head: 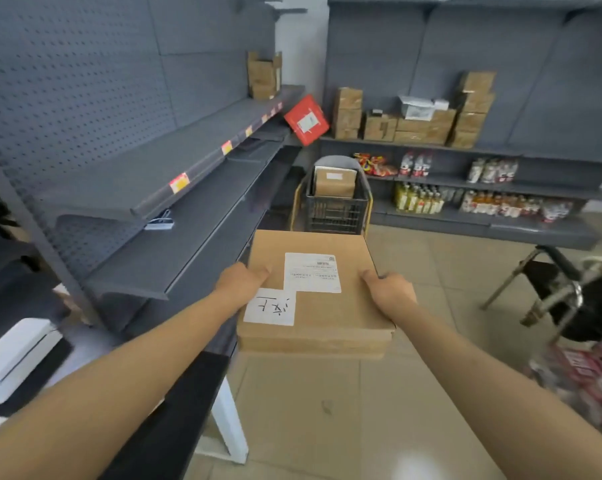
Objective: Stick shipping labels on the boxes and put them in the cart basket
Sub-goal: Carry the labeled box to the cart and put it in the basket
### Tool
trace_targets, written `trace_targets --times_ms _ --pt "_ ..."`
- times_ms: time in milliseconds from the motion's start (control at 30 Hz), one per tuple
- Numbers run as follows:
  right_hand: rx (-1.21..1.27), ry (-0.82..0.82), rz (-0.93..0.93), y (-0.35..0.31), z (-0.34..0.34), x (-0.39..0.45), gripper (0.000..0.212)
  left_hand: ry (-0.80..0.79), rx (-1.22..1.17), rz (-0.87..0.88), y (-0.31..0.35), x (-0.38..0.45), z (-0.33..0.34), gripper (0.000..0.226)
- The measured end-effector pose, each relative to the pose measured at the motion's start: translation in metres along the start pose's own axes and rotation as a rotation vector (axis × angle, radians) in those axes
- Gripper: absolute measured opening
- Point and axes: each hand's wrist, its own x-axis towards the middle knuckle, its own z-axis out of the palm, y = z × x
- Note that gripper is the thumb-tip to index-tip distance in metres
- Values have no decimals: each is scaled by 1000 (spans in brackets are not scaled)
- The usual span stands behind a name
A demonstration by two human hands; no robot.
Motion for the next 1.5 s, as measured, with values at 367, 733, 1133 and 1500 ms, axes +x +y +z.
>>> trace_targets --times_ms 367,733,1133,1500 --pt "-15 111 122 -20 -33 182 49 -138 11 95 106 190 59 57" --pt "-27 87 177 -36 -40 385 56 -208 -11 53 192 367 130 53" --pt "-43 -4 136 -107 -23 622 54 -157 -63 -38 264 574 156 47" --pt "-79 -47 211 -176 25 828 56 -252 -85 -48 314 792 172 44"
